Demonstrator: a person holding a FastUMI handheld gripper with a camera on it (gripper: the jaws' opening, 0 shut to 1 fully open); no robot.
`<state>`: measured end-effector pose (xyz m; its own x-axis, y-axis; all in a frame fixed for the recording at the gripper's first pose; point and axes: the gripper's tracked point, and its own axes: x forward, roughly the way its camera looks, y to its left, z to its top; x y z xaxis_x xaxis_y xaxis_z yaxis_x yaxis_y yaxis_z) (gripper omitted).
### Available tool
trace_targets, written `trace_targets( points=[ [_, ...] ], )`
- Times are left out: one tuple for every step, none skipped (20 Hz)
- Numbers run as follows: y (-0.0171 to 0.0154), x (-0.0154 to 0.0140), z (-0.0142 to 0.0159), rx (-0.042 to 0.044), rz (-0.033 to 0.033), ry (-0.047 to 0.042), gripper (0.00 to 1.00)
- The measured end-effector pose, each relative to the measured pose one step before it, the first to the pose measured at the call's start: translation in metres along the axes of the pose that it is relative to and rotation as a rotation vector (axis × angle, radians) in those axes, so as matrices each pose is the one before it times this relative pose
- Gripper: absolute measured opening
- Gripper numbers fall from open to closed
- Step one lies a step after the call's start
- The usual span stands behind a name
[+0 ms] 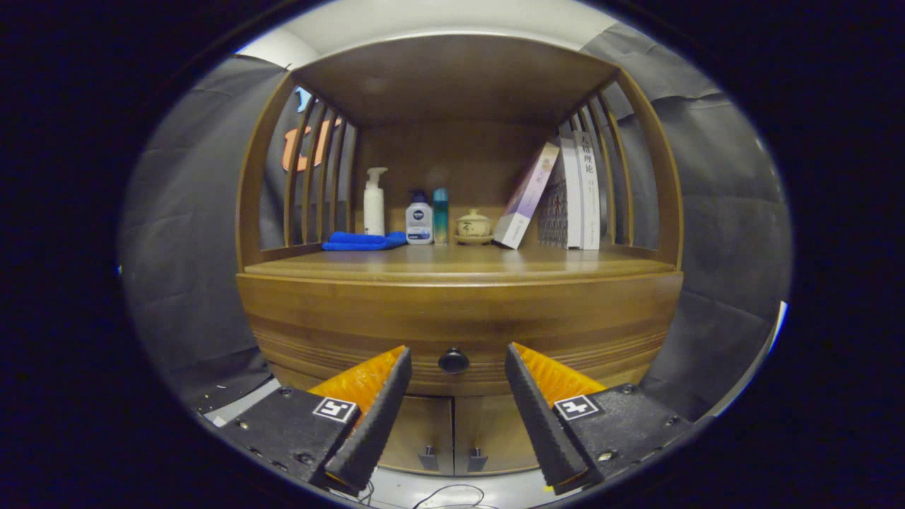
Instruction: Pull open the drawer, take out the items inside it, and place them on the countertop above the cabinet.
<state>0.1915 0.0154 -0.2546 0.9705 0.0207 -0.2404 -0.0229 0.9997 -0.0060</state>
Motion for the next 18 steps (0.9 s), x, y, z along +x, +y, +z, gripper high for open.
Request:
trace_targets(
  points=[
    [-0.00001,0.00419,-0.00457,0.00466,0.00569,0.01752,0.84],
    [0.00022,0.00468,-0.00555,0.00646,-0.00208,0.00697,0.8],
    [-0.00094,0.00475,-0.00287,0.0052,-0.0084,0.01073,0.76],
    [0.00234,0.00862,-0.00218,0.00752,0.00495,0.00361,0.7],
    [0.00046,0.00415,-0.00108,0.00499,-0.00452,0.0048,0.64],
    [0.00225,0.00408,-0.00258,0.00358,0.00349,0.00899,0.59],
    [0.00214,0.00344,-0.00364,0.00097,0.00455,0.00659,0.53],
    [-0.00018,0.00109,0.00005,0.00147,-0.00437,0.01123,0.48],
    [-0.00044,-0.00277,0.003,0.00808,-0.01062,-0.01407,0.44],
    [-0.00231,0.00388,-0.00078,-0.00581,-0.02187,0.00127,0.41],
    [-0.0004,0.00072,-0.00022,0.00366,-0.00422,-0.00188,0.38],
    [-0.00152,0.00082,-0.00135,0.00324,-0.01028,-0.00295,0.34],
    [0.00062,-0.00125,0.00118,0.00169,-0.00241,0.00109,0.33],
    [-0.00046,-0.00071,-0.00042,-0.00447,-0.00182,0.00027,0.29],
    [0.00024,0.00029,-0.00044,-0.0038,-0.00119,-0.00001,0.28],
    [-0.00006,-0.00074,0.00052,-0.00546,0.00093,0.00096,0.26],
    [-0.00046,0.00029,-0.00082,-0.00352,0.00186,0.00203,0.25],
    [0.00031,-0.00033,0.00018,0.00497,0.00443,0.00342,0.24]
  ],
)
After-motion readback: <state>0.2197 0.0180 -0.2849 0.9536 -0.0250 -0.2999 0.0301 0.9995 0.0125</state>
